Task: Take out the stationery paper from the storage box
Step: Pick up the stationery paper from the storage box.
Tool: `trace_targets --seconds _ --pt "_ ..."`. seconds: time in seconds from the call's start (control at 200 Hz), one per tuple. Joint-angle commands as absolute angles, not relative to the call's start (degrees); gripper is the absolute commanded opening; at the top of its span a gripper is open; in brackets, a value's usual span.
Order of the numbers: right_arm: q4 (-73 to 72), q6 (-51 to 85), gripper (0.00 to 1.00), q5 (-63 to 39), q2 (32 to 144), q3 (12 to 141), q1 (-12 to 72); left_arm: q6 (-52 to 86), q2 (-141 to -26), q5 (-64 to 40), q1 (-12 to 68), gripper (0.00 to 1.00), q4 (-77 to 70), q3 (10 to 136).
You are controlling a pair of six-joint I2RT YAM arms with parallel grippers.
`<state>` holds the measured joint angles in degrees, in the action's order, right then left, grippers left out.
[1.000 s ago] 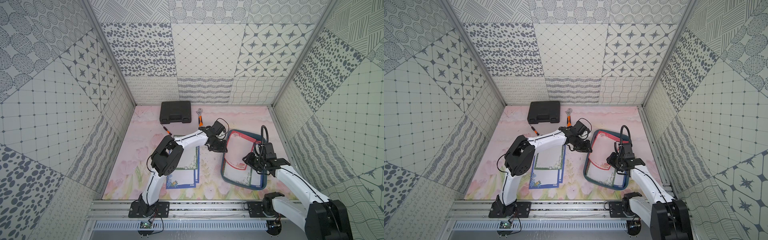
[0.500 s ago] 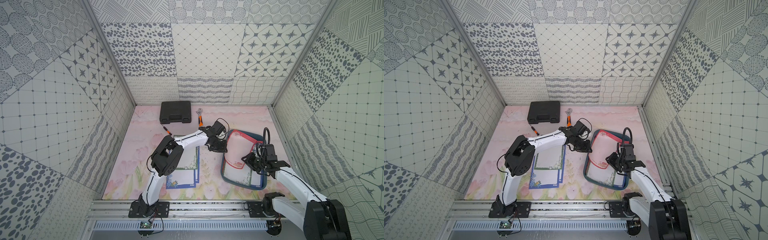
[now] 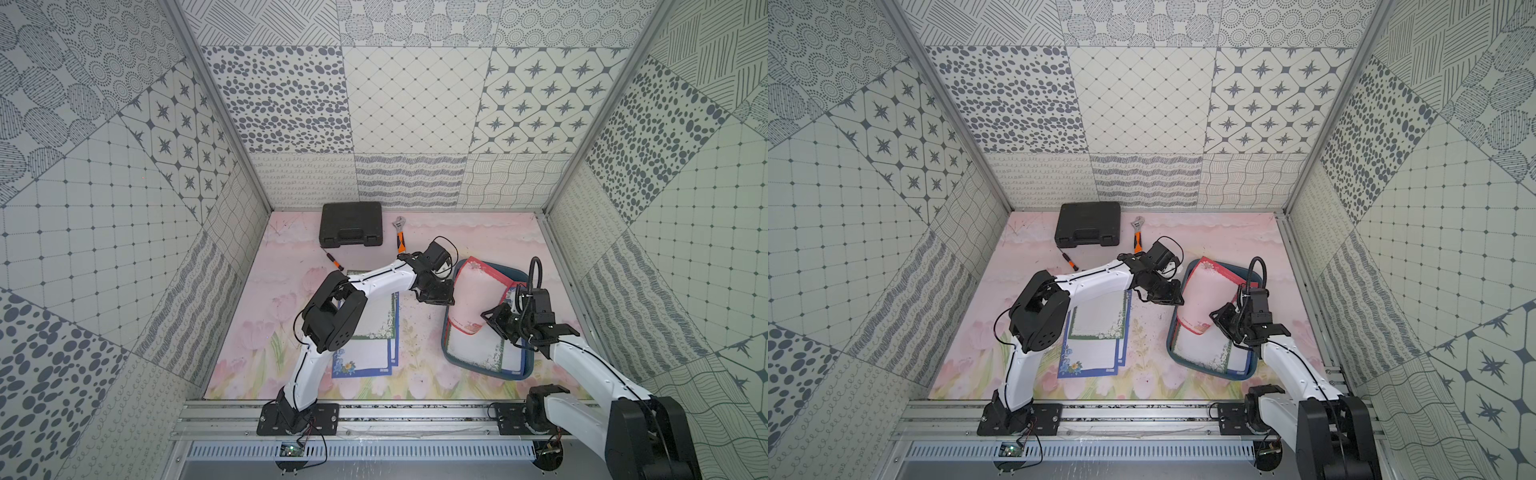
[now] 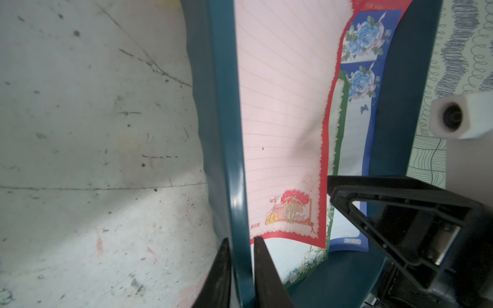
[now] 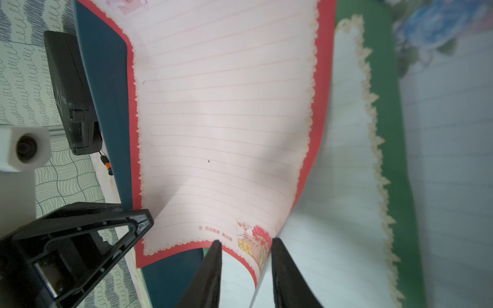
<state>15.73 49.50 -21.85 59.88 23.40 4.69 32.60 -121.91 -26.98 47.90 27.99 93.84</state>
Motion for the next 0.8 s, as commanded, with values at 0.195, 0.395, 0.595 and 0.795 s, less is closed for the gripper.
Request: trace_targets --seconds 0.195,0.395,0.595,0.795 --pt "14.53 50.82 0.35 -19.86 62.50 21.93 3.96 32.07 -122.46 -27.42 48.15 0.16 30.32 94.13" --pt "14.19 52.42 0.32 -18.84 62.21 20.83 3.87 32.53 -122.52 -27.59 48.18 0.16 30.05 94.04" --pt "12.97 53.84 0.29 -18.97 61.31 19.70 3.72 32.67 -122.70 -27.69 48.16 0.16 30.05 93.96" --pt "9.86 54.83 0.26 -19.79 59.65 18.82 3.69 32.95 -123.04 -28.04 48.19 0.16 29.89 94.13"
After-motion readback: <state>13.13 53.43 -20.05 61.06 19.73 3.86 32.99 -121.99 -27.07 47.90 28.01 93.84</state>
